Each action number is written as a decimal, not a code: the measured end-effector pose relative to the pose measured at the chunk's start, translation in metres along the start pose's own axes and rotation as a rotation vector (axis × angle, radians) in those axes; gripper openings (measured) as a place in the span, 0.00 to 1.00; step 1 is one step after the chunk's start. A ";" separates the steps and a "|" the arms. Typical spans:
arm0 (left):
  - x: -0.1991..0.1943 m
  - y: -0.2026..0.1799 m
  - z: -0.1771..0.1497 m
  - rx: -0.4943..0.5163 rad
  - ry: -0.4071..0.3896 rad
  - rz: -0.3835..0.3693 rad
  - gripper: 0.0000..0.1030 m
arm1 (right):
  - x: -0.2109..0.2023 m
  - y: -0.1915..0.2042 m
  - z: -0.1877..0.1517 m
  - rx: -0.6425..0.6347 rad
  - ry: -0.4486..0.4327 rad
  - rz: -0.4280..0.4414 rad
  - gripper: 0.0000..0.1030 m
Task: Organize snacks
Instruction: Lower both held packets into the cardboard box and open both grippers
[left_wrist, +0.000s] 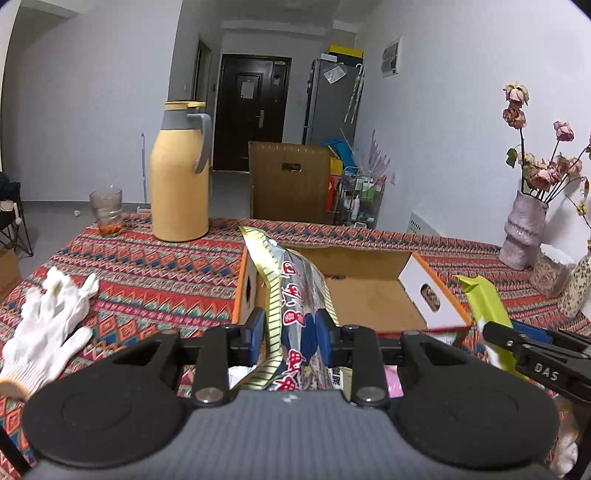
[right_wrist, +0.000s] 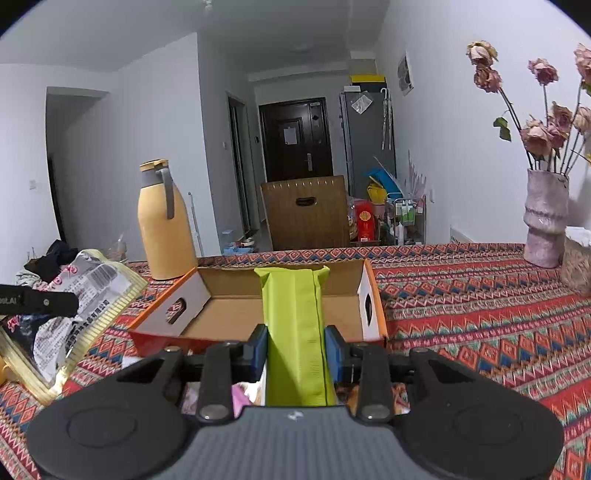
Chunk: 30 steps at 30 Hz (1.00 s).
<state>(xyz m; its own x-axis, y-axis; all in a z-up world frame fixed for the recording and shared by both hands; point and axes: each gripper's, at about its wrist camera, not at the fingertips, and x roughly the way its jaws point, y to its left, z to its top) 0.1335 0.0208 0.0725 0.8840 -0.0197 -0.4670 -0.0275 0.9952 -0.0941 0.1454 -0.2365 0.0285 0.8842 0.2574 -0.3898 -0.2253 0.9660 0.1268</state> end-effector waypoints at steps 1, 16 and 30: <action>0.006 -0.001 0.004 -0.001 0.000 -0.003 0.29 | 0.007 0.000 0.004 -0.001 0.003 -0.001 0.31; 0.114 -0.010 0.044 -0.054 0.056 0.005 0.29 | 0.135 -0.016 0.057 0.015 0.109 -0.042 0.31; 0.179 0.004 0.026 -0.080 0.146 0.026 0.35 | 0.201 -0.035 0.038 0.075 0.202 -0.062 0.33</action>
<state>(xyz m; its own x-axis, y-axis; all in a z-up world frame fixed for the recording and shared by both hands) 0.3040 0.0236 0.0108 0.8058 -0.0139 -0.5920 -0.0915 0.9848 -0.1478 0.3468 -0.2198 -0.0195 0.7937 0.2046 -0.5729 -0.1356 0.9776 0.1612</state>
